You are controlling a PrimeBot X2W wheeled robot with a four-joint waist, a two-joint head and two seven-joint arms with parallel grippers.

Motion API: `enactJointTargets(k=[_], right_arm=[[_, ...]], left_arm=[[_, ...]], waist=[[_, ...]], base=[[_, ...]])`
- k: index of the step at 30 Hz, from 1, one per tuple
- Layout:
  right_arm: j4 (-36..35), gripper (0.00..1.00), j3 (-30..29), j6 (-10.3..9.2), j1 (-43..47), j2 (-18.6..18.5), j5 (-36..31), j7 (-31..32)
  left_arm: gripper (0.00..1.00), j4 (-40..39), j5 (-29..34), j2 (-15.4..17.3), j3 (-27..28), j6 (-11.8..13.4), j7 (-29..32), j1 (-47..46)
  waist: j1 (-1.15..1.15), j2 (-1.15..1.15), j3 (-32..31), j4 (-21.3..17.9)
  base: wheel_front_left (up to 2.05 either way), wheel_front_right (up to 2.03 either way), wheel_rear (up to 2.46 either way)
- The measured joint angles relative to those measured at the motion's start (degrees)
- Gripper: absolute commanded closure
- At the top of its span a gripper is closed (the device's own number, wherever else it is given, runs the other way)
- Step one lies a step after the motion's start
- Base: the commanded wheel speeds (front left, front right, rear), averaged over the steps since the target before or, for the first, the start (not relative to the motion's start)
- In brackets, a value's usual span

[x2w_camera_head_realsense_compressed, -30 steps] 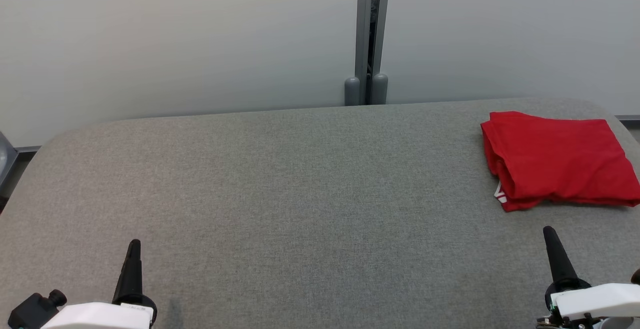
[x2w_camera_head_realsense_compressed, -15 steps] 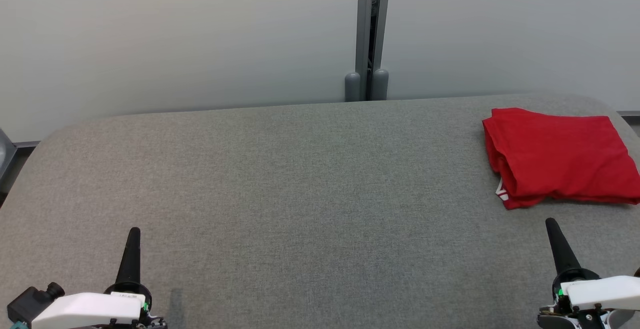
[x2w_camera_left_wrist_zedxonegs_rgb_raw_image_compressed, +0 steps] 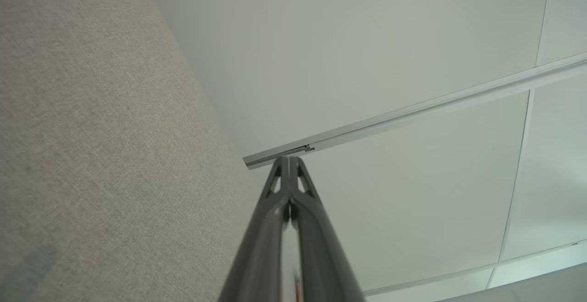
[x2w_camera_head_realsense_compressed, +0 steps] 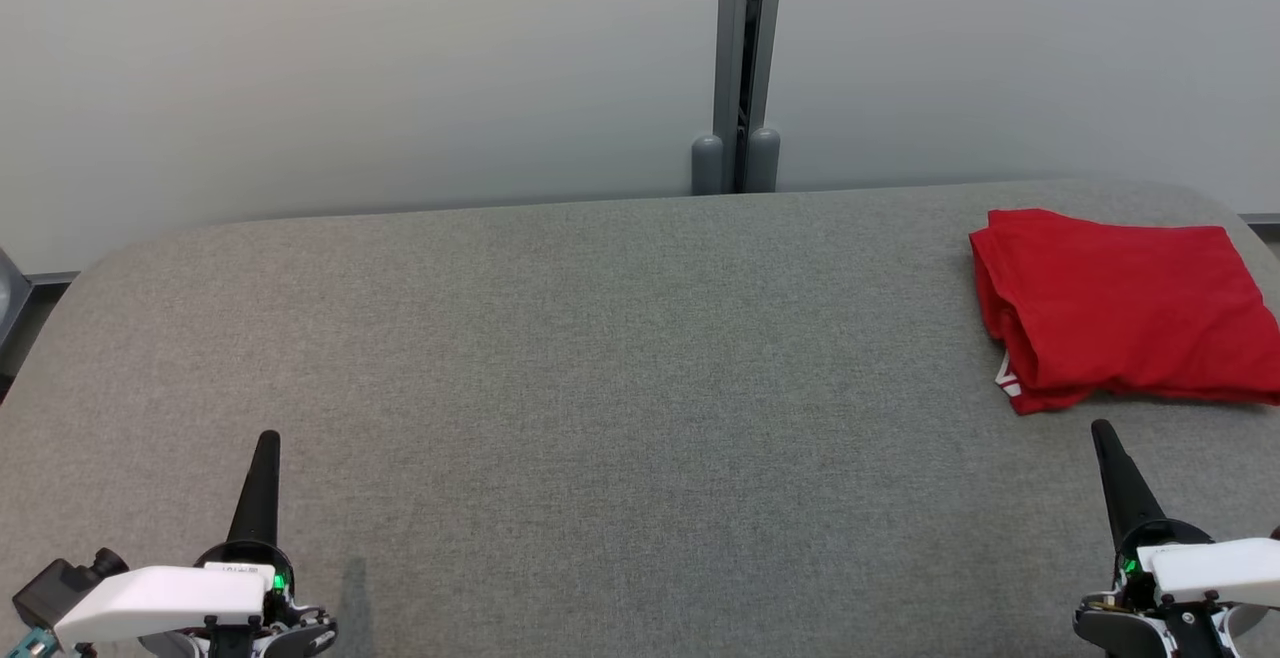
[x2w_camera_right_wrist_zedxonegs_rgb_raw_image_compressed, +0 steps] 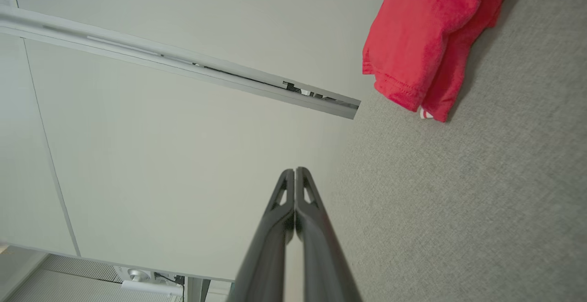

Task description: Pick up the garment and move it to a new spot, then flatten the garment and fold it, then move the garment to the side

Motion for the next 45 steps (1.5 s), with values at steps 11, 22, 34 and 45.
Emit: enactJointTargets(k=[11, 22, 34, 45], right_arm=[[0.0, 1.00, -0.4, 0.00, -0.8, 0.1, 4.6, 1.1], [0.1, 1.00, -0.9, 0.00, -1.8, 0.3, 8.9, 2.3], [0.1, 1.00, -1.3, 0.00, -2.3, 0.4, 13.2, 3.4], [0.1, 1.00, -1.4, 0.00, -2.7, 0.4, 14.0, 3.5]], left_arm=[[1.00, 0.2, -4.8, -0.2, 0.5, -0.5, 1.2, -1.2], [1.00, 0.3, -9.0, -0.4, 0.9, -0.9, 2.4, -2.2], [1.00, 0.5, -13.7, -0.6, 1.3, -1.2, 3.6, -3.3], [1.00, 0.5, -14.3, -0.7, 1.4, -1.3, 3.7, -3.7]], waist=[[0.00, 0.00, 0.6, 0.1], [0.00, 0.00, 1.1, 0.2], [0.00, 0.00, 1.8, 0.3], [0.00, 0.00, 1.8, 0.3]], base=[[0.00, 0.00, 0.00], [0.00, 0.00, 0.00], [0.00, 0.00, 0.00], [0.00, 0.00, 0.00]])
